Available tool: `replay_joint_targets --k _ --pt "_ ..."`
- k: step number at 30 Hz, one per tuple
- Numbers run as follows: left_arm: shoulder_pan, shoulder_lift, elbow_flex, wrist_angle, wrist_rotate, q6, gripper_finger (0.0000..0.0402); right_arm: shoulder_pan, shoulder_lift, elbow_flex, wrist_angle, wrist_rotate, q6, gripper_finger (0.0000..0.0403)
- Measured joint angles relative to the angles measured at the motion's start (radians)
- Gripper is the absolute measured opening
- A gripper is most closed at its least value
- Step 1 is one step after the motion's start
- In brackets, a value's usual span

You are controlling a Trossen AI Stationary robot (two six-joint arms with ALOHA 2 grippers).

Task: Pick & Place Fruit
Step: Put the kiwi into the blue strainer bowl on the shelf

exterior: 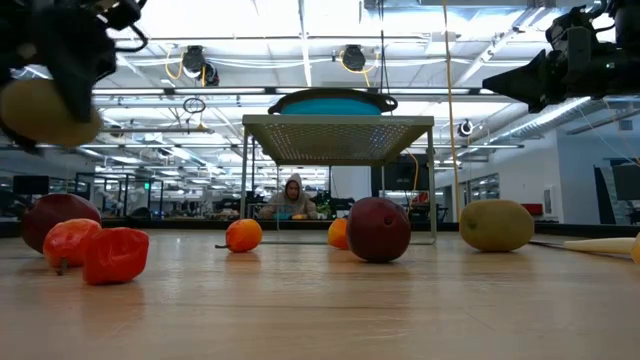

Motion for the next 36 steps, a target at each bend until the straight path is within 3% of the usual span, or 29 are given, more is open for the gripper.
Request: replay_joint_targets --k 7,20,36 --pt "0.0 0.0 0.0 0.026 -0.188 0.237 0.0234 0.0 0.0 0.0 0.0 0.0 0.0 0.0" --pt "0.0 0.0 0.0 0.053 -0.349 0.677 0.0234 0.0 0.0 0.0 0.0 0.0 0.0 0.0" --pt "0.001 0.0 0.0 0.255 -0.617 1.39 0.0234 0.0 0.0 0.0 0.0 0.0 0.0 0.0"
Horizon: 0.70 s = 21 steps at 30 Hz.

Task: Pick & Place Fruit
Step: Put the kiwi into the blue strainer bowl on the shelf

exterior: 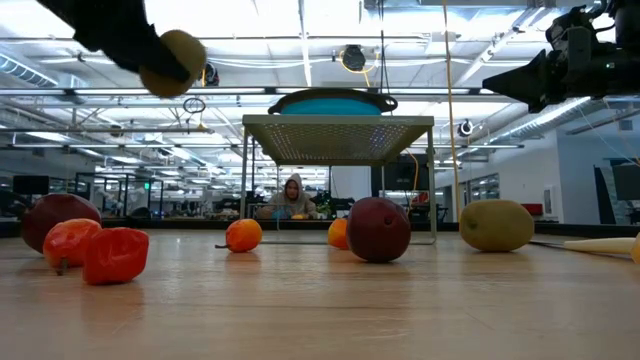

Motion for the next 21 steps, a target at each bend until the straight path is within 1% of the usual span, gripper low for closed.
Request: replay_joint_targets --k 5,11,13,16,21 --pt "0.017 0.0 0.0 0.109 -0.053 0.205 0.0234 0.0 0.0 0.0 0.0 0.0 0.0 0.0" --pt "0.043 0.0 0.0 0.276 -0.063 0.568 0.0234 0.0 0.0 0.0 0.0 0.0 0.0 0.0" --pt "0.051 0.0 0.0 0.316 -0.063 0.654 0.0234 0.0 0.0 0.0 0.0 0.0 0.0 0.0" --pt "0.067 0.0 0.0 0.355 -0.063 0.699 0.0234 0.0 0.0 0.0 0.0 0.0 0.0 0.0" --pt "0.087 0.0 0.0 0.361 -0.062 0.682 0.0234 0.0 0.0 0.0 0.0 0.0 0.0 0.0"
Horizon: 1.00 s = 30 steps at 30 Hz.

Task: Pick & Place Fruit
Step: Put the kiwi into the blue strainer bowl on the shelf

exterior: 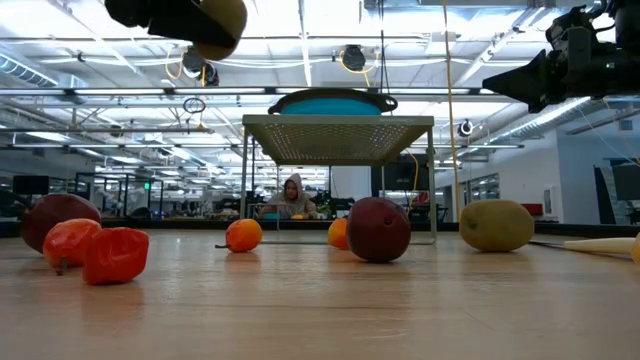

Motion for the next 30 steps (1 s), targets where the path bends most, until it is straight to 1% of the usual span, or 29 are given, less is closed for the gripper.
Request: replay_joint_targets --k 3,6,20,25,30 --pt "0.009 0.0 0.0 0.0 0.0 -0.048 0.0234 0.0 0.0 0.0 0.0 0.0 0.0 0.0" --pt "0.021 0.0 0.0 0.0 0.001 -0.148 0.0234 0.0 0.0 0.0 0.0 0.0 0.0 0.0" --pt "0.105 0.0 0.0 0.0 0.002 -0.794 0.0234 0.0 0.0 0.0 -0.001 0.0 0.0 0.0" --pt "0.127 0.0 0.0 0.0 0.026 -0.903 0.0234 0.0 0.0 0.0 0.0 0.0 0.0 0.0" --pt "0.145 0.0 0.0 0.0 0.077 -0.979 0.0234 0.0 0.0 0.0 0.0 0.0 0.0 0.0"
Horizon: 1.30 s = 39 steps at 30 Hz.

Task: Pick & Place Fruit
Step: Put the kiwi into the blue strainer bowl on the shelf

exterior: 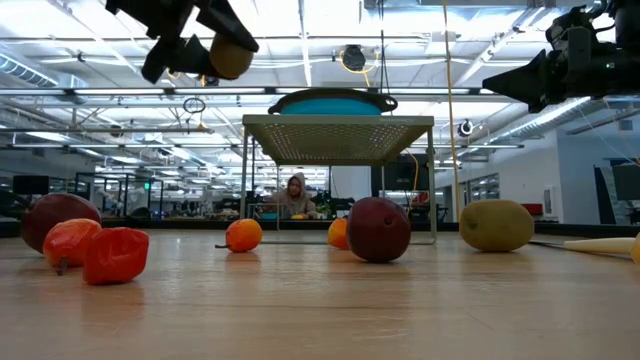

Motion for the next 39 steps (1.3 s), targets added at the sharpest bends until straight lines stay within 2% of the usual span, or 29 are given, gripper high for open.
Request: replay_joint_targets --k 11,20,25,28,39 --pt "0.033 0.0 0.0 0.008 0.101 -0.076 0.0234 0.0 0.0 0.0 0.0 0.0 0.0 0.0" --pt "0.035 0.0 0.0 0.139 0.205 0.067 0.0234 0.0 0.0 0.0 0.0 0.0 0.0 0.0" --pt "0.035 0.002 0.0 0.161 0.211 0.074 0.0234 0.0 0.0 0.0 0.0 0.0 0.0 0.0" --pt "0.037 0.003 -0.001 0.197 0.257 0.076 0.0234 0.0 0.0 0.0 0.0 0.0 0.001 0.0" --pt "0.037 0.003 -0.001 0.438 0.396 0.227 0.0234 0.0 0.0 0.0 0.0 0.0 0.006 0.0"
